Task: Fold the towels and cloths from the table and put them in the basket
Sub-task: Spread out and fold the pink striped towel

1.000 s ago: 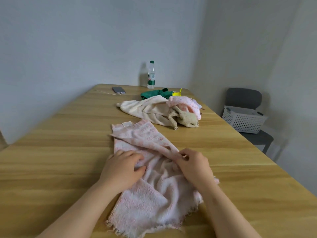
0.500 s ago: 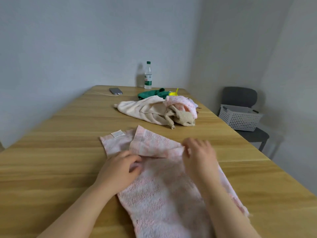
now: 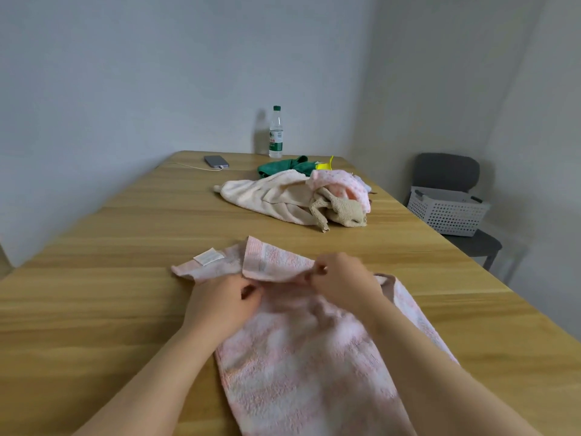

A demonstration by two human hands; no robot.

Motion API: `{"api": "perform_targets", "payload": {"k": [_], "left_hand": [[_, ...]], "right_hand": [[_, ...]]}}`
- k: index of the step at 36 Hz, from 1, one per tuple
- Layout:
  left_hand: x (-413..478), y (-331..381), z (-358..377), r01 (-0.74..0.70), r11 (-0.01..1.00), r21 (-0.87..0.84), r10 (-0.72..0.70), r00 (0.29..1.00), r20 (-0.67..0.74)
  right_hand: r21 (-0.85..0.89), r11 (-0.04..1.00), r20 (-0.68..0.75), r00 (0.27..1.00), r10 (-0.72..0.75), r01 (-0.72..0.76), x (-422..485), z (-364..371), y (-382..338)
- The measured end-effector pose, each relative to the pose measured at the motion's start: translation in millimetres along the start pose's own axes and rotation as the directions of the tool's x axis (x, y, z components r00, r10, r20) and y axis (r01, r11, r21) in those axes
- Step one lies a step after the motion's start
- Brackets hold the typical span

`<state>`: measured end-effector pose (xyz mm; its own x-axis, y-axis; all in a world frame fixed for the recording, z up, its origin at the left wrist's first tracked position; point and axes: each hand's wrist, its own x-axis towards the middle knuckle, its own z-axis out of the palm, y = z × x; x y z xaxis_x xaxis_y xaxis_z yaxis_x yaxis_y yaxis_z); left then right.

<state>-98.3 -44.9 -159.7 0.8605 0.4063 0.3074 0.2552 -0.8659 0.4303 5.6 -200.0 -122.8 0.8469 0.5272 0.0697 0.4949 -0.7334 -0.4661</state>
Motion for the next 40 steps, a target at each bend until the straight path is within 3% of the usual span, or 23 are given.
{"api": "perform_targets", "payload": {"k": [2,4,5,6,10,14,16,23,26,28,31,33,34,36,38,40], "left_hand": [[-0.6,-0.5,0.3,-0.017,1.0,-0.024,0.017,1.0,0.008],[-0.8,-0.2,1.0,-0.05,0.998,0.033,0.05,0.999,0.012],[-1.2,-0.1,1.3,-0.061,0.996,0.072,0.058,0.998,0.034],[-1.7,0.8,0.9,-0.064,0.993,0.095,0.058,0.996,0.065],[-2.0,2.4,-1.5,-0.061,0.988,0.142,0.033,0.98,0.195],[-5.2,8.9,-6.6,-0.063,0.964,0.26,0.01,0.979,0.203],[-7.1,12.4,-9.9,-0.05,0.946,0.321,-0.015,0.98,0.199],[-10.1,26.2,-19.9,-0.009,0.899,0.437,-0.113,0.961,0.253],[-13.3,38.3,-24.7,-0.006,0.89,0.457,-0.127,0.957,0.26],[-17.4,44.4,-28.2,0.004,0.9,0.436,-0.126,0.96,0.251],[-23.2,48.8,-26.9,-0.018,0.893,0.449,-0.06,0.985,0.159],[-23.4,46.2,-17.1,-0.074,0.903,0.423,0.055,0.997,0.058],[-22.7,43.3,-10.7,-0.115,0.933,0.341,0.096,0.993,0.071],[-22.0,39.2,0.8,-0.187,0.971,0.146,0.149,0.959,0.241],[-21.4,37.6,6.6,-0.22,0.964,0.151,0.14,0.899,0.414],[-16.2,31.2,6.9,-0.194,0.962,0.191,0.088,0.886,0.454]], "right_hand": [[0.394,0.907,-0.088,0.976,0.198,-0.148,10.8,-8.9,1.9],[0.722,0.66,-0.065,0.929,0.363,-0.208,20.1,-15.5,5.1],[0.782,0.592,-0.054,0.927,0.372,-0.192,23.6,-16.5,7.8],[0.772,0.611,-0.052,0.941,0.335,-0.175,24.7,-16.9,9.7],[0.514,0.852,-0.074,0.985,0.155,-0.096,17.8,1.2,16.1],[0.147,0.985,-0.24,0.963,0.122,-0.088,4.3,16.3,12.2],[-0.063,0.991,-0.261,0.96,0.101,-0.121,-5.3,18.2,7.8],[-0.411,0.908,0.099,0.994,-0.041,0.079,-21.7,15.2,13.7],[-0.404,0.896,0.206,0.973,-0.107,0.184,-19.0,6.0,29.8],[-0.362,0.909,0.189,0.971,-0.146,0.207,-21.8,-0.5,39.1],[-0.414,0.893,-0.049,0.975,-0.217,0.178,-32.2,-3.6,43.0],[-0.309,0.945,-0.159,0.974,-0.163,0.107,-38.5,-2.0,39.9],[-0.211,0.975,-0.169,0.98,-0.107,0.07,-41.9,-1.1,37.3],[-0.075,0.996,-0.137,0.989,-0.056,0.046,-48.0,0.9,34.0],[-0.067,0.995,-0.114,0.99,-0.08,0.073,-52.1,4.3,35.4],[-0.025,0.998,-0.13,0.99,-0.061,0.058,-54.2,4.9,38.9]]}}
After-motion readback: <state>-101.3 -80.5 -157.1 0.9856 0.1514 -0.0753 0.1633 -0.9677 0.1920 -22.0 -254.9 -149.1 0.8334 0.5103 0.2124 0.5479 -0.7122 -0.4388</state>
